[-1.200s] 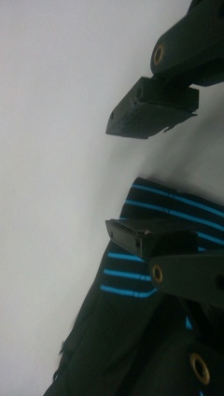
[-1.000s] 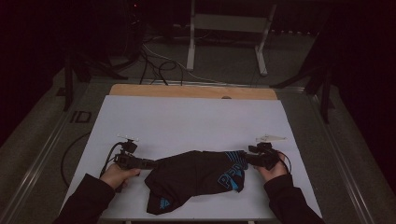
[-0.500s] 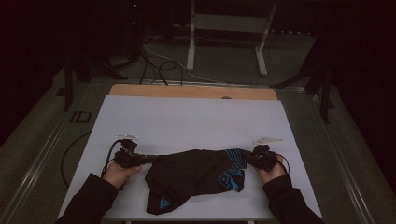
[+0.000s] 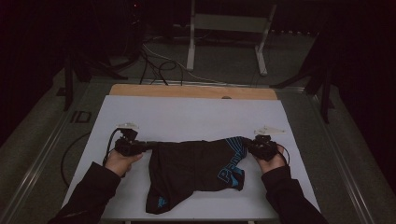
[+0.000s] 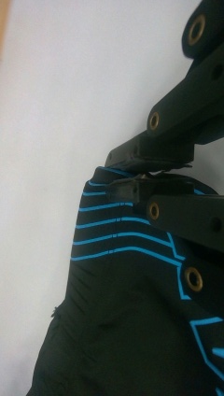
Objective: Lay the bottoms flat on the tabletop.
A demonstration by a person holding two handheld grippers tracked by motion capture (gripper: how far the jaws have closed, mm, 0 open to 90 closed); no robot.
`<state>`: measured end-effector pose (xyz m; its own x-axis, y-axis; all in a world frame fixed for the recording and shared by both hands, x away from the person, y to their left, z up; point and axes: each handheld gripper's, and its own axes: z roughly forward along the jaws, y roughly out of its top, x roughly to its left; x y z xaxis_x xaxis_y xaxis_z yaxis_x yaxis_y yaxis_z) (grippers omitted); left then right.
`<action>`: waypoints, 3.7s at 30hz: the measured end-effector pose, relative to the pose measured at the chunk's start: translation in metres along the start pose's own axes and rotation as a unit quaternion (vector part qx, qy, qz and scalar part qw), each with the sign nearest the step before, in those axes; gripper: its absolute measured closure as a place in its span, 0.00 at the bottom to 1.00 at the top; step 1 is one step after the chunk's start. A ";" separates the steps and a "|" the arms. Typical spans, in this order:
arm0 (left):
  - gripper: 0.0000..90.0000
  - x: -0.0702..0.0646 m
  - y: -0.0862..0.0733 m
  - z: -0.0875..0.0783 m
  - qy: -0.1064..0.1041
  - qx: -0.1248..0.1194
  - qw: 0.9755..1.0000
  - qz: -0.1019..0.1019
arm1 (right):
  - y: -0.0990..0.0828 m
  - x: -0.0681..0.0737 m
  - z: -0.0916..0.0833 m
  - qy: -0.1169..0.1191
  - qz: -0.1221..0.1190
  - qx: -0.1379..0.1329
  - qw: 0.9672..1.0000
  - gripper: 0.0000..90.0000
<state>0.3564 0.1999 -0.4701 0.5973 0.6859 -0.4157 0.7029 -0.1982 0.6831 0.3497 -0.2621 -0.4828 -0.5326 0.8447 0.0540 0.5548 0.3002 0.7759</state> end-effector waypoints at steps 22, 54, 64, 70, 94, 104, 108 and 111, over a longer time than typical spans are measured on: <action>0.98 0.040 0.030 0.052 0.078 0.014 0.997 0.007 | 0.028 -0.028 0.058 -0.057 0.037 -0.007 0.998 0.93; 0.88 0.048 0.049 0.069 0.125 -0.072 0.989 0.040 | 0.053 -0.044 0.085 -0.100 0.062 -0.038 0.992 0.81; 0.17 0.041 0.048 0.068 0.086 -0.039 0.995 0.027 | 0.053 -0.041 0.075 -0.050 0.072 -0.042 0.995 0.26; 0.12 0.034 0.048 0.060 0.065 -0.053 0.996 0.041 | 0.057 -0.031 0.063 -0.024 0.053 -0.051 0.997 0.21; 0.10 0.001 0.030 0.015 0.019 -0.083 0.991 0.105 | 0.045 0.002 0.037 0.014 0.012 -0.057 0.998 0.20; 0.10 -0.020 0.006 -0.019 -0.029 -0.106 0.985 0.136 | 0.041 0.037 0.012 0.060 -0.024 -0.072 0.995 0.16; 0.10 -0.028 -0.016 -0.033 -0.051 -0.090 0.982 0.155 | 0.038 0.051 0.000 0.074 -0.041 -0.078 0.993 0.15; 0.11 -0.033 -0.036 -0.042 -0.059 -0.069 0.981 0.174 | 0.033 0.053 -0.008 0.079 -0.047 -0.083 0.992 0.16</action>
<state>0.2953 0.2134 -0.4559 0.8376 0.5065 -0.2045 0.3950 -0.3032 0.8672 0.3345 -0.2107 -0.4497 -0.6784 0.7319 0.0647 0.3923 0.2864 0.8741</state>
